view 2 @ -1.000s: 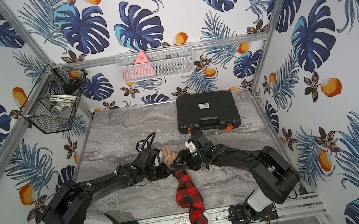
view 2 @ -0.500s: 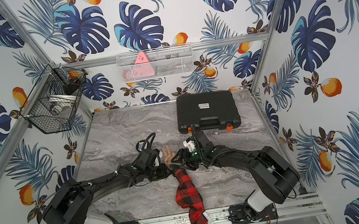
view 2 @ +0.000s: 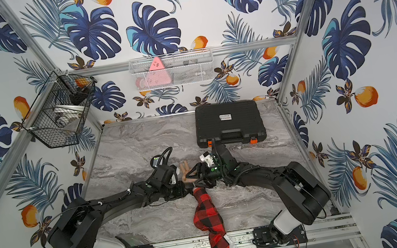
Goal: Take off the watch
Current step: Untie the watch from the hand.
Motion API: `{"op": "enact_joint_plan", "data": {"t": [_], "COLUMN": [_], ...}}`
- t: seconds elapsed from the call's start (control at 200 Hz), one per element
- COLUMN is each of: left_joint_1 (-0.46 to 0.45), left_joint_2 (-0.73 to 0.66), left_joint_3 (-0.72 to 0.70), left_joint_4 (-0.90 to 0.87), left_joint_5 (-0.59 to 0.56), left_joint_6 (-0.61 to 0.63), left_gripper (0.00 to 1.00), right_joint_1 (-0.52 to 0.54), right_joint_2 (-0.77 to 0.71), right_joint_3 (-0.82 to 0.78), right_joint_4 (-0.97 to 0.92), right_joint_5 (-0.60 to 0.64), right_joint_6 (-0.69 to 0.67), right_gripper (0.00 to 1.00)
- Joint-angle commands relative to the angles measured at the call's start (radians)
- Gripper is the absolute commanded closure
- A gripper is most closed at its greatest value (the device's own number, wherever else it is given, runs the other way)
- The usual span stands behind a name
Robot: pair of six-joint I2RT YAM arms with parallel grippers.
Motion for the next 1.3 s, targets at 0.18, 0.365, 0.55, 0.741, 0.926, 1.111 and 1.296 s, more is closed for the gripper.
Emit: {"op": "enact_joint_plan", "data": {"t": [0.18, 0.365, 0.55, 0.741, 0.926, 1.111, 1.296], "left_joint_1": [0.0, 0.001, 0.0, -0.009, -0.083, -0.128, -0.142], "left_joint_2": [-0.01, -0.067, -0.147, -0.181, -0.226, -0.218, -0.206], "left_joint_3": [0.019, 0.062, 0.109, 0.137, 0.109, 0.101, 0.073], "left_joint_4": [-0.002, -0.132, -0.209, -0.185, -0.08, -0.079, -0.025], "left_joint_5": [0.001, -0.087, -0.137, -0.151, -0.172, -0.156, -0.195], "left_joint_6": [0.011, 0.121, 0.306, 0.463, 0.632, 0.761, 0.804], "left_gripper": [0.69, 0.64, 0.54, 0.5, 0.48, 0.43, 0.43], "right_joint_1": [-0.001, -0.019, -0.05, -0.088, -0.103, -0.11, -0.115], "right_joint_2": [0.007, -0.055, -0.094, -0.112, -0.115, -0.125, -0.137], "right_joint_3": [0.002, 0.082, 0.138, 0.12, 0.116, 0.117, 0.105], "right_joint_4": [0.068, -0.318, -0.505, -0.494, -0.488, -0.508, -0.506], "right_joint_5": [-0.03, 0.144, 0.251, 0.231, 0.212, 0.212, 0.211], "right_joint_6": [0.034, -0.178, -0.297, -0.293, -0.293, -0.309, -0.306], "right_gripper": [0.3, 0.3, 0.29, 0.29, 0.29, 0.29, 0.29]}}
